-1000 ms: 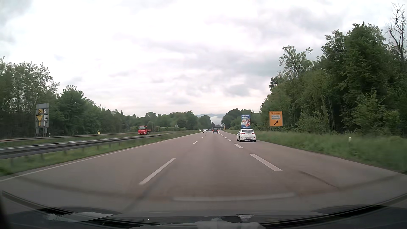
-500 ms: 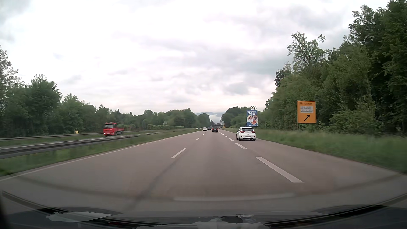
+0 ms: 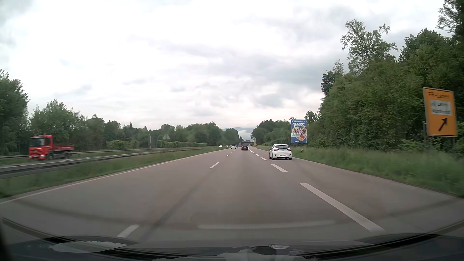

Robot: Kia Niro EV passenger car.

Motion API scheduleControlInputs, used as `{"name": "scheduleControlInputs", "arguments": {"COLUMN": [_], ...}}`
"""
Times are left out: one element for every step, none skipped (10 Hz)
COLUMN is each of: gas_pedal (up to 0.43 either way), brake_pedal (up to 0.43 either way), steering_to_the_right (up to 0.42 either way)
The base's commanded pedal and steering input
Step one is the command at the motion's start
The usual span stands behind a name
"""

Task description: Follow the waypoints while adhering to traffic rules and regulations

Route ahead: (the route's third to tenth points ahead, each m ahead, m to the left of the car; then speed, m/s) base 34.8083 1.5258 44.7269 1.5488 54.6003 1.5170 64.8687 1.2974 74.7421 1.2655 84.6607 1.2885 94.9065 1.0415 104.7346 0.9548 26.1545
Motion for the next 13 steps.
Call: {"name": "scheduleControlInputs", "arguments": {"gas_pedal": [0.177, 0.177, 0.169, 0.169, 0.157, 0.157, 0.150, 0.150, 0.150, 0.150, 0.150, 0.150, 0.138], "brake_pedal": [0.000, 0.000, 0.000, 0.000, 0.000, 0.000, 0.000, 0.000, 0.000, 0.000, 0.000, 0.000, 0.000], "steering_to_the_right": [0.002, 0.002, 0.002, 0.002, 0.002, 0.002, 0.002, 0.002, 0.001, 0.001, 0.001, 0.002, 0.001]}}
